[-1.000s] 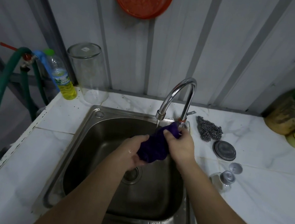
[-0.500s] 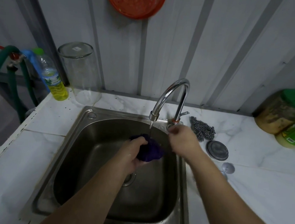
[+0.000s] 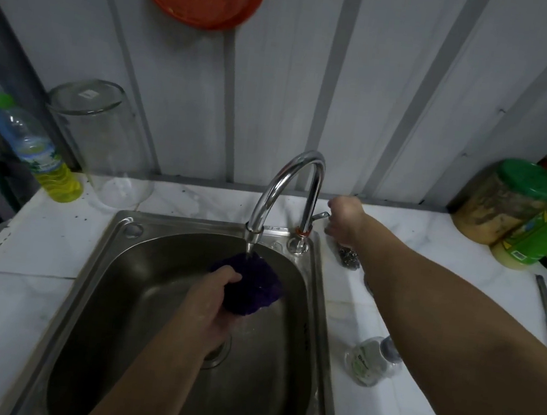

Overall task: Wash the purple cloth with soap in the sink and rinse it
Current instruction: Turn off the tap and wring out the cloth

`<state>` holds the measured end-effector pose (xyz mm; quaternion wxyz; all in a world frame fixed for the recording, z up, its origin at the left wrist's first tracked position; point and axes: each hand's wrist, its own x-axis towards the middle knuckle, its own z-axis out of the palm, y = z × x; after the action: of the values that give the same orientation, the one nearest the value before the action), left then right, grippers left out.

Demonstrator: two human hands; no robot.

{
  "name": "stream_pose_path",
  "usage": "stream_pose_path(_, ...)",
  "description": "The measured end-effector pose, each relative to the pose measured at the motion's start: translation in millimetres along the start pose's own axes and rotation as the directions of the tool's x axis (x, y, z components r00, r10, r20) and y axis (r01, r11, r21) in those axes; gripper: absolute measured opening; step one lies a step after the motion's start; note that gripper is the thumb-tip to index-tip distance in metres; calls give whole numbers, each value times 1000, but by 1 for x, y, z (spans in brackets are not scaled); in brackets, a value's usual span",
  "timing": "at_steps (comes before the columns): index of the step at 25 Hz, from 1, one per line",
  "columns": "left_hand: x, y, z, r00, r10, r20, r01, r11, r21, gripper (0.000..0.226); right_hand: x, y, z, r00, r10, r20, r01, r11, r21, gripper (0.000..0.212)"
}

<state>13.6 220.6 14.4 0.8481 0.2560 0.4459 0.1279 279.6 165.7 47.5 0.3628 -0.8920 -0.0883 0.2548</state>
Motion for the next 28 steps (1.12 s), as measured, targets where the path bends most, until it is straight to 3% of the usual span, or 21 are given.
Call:
stream_pose_path(3,3,-2,4,1000,-2,6,1,1000,12,50,6,-5,12,1000,19,15,-23,947,320,38)
stream_pose_path(5,6,-3,7,1000,1,6,-1,1000,31,53,0,-11,15,987,100,123,-153,800,580,37)
stream_pose_path(6,7,-2,9,1000,2,9,-2,999,34,54,-7,-13,14,985,111,136,-171,774,610,33)
stream_pose_path(9,10,-2,14,1000,-16,18,16,1000,19,54,-9,-17,14,983,92,156,-164,818,551,24)
stream_pose_path(16,12,-1,13,1000,-11,23,11,1000,1,65,-9,-32,26,958,-116,263,-78,775,627,57)
stream_pose_path(21,12,1,7,1000,-12,21,13,999,-45,67,-15,-30,28,966,-65,252,-124,736,665,66)
stream_pose_path(23,9,1,4,1000,-14,19,16,997,-74,66,-29,-27,28,989,-8,148,-96,730,677,46)
stream_pose_path(26,-2,-1,-1,999,-15,48,22,988,-153,60,-61,-12,37,987,66,-148,45,765,642,20)
stream_pose_path(28,-11,-2,-3,997,-3,75,19,979,-204,54,-95,13,55,982,53,-183,76,773,629,14)
